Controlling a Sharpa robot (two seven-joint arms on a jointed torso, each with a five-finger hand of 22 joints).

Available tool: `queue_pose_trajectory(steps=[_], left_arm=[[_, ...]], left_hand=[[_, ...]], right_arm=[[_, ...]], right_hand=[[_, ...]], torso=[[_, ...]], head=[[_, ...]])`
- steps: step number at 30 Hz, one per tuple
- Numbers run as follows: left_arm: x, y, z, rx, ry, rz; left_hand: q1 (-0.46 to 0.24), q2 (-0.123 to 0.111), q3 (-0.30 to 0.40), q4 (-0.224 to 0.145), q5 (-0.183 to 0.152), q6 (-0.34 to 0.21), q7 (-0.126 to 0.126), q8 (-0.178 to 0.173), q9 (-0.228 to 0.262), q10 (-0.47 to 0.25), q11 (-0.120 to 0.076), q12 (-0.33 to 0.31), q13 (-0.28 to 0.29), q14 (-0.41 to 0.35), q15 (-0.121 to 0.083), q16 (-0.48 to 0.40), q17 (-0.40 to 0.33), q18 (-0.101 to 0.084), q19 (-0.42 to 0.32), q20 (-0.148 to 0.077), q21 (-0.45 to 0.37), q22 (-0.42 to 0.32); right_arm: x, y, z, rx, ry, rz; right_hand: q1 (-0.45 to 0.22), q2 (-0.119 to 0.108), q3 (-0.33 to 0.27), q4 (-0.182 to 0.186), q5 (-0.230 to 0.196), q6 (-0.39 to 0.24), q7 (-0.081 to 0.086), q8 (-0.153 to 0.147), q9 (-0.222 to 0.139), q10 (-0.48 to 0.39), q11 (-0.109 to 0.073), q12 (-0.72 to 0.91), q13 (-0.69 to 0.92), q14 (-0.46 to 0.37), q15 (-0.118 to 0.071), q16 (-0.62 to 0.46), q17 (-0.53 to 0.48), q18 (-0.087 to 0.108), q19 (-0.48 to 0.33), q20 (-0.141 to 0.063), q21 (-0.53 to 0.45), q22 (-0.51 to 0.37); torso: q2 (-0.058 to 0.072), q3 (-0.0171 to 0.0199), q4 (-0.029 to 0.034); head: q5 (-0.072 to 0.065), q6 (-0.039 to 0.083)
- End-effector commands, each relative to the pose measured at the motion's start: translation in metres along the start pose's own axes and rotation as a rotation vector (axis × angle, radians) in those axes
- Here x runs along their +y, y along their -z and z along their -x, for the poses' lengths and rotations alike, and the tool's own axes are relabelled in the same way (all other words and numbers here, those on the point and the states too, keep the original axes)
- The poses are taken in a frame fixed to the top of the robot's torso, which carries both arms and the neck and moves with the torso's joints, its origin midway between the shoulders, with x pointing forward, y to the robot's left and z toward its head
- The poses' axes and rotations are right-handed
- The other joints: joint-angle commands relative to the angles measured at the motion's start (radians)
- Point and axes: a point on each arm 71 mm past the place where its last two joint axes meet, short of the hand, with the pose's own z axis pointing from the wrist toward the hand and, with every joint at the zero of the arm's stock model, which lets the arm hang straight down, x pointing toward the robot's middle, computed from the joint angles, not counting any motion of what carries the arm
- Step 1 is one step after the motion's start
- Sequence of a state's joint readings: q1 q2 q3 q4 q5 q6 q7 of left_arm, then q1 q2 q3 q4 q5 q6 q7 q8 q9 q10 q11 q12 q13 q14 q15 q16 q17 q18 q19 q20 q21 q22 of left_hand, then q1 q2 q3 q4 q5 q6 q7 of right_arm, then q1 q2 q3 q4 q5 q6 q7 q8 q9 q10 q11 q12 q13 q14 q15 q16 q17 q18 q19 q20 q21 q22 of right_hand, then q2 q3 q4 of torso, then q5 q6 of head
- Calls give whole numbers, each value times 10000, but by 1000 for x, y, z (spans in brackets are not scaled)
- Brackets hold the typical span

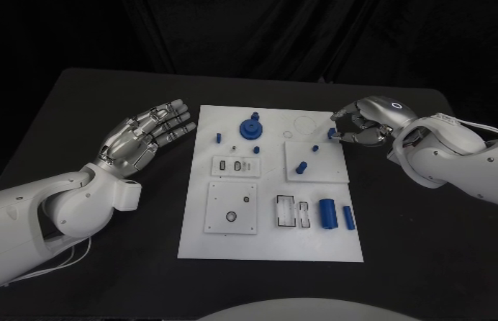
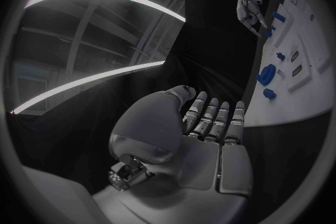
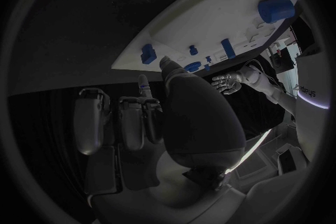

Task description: Assemble the parts on the task board

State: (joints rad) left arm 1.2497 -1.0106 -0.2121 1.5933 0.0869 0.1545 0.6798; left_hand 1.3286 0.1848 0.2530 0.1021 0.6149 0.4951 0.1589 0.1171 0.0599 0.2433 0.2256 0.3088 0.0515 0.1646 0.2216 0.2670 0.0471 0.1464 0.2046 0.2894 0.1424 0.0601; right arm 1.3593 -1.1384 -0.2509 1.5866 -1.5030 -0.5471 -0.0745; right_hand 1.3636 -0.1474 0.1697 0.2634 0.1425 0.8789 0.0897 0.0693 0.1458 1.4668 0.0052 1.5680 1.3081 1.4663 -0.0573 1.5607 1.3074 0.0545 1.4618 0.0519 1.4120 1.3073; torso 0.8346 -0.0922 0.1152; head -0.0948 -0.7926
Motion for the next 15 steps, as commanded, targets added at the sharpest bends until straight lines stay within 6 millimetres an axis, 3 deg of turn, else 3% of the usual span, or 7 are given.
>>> queue_pose_trajectory(steps=[1, 15], left_arm=[[-12, 0, -1, 129, 145, -1588], [-12, 1, -1, 112, 132, -1575]], left_hand=[[-102, 32, 49, -15, 31, 32, 218, 36, 13, -2, 97, 58, 15, 19, 78, 59, 11, -151, 51, 19, 59, 16], [-110, 36, 69, -11, 34, 37, 224, 39, 14, 9, 105, 73, 18, 14, 80, 64, 11, -156, 46, 18, 57, 14]], right_arm=[[-1, 1, 1, -279, -66, 69], [-5, 3, -4, 1, -33, -129]], right_hand=[[41, -38, -37, 86, -66, -66, -8, -3, -13, 1040, -83, 28, 2627, 990, -69, -48, 2458, -51, -2, -37, -59, 1437], [116, -69, -100, 157, -113, 56, 20, 58, -15, 1040, -69, 28, 2627, 978, -61, -79, 2422, -43, -21, -35, -98, 1421]], torso=[[8, 2, 7], [-16, -5, -22]], head=[[-24, -13], [6, -36]])
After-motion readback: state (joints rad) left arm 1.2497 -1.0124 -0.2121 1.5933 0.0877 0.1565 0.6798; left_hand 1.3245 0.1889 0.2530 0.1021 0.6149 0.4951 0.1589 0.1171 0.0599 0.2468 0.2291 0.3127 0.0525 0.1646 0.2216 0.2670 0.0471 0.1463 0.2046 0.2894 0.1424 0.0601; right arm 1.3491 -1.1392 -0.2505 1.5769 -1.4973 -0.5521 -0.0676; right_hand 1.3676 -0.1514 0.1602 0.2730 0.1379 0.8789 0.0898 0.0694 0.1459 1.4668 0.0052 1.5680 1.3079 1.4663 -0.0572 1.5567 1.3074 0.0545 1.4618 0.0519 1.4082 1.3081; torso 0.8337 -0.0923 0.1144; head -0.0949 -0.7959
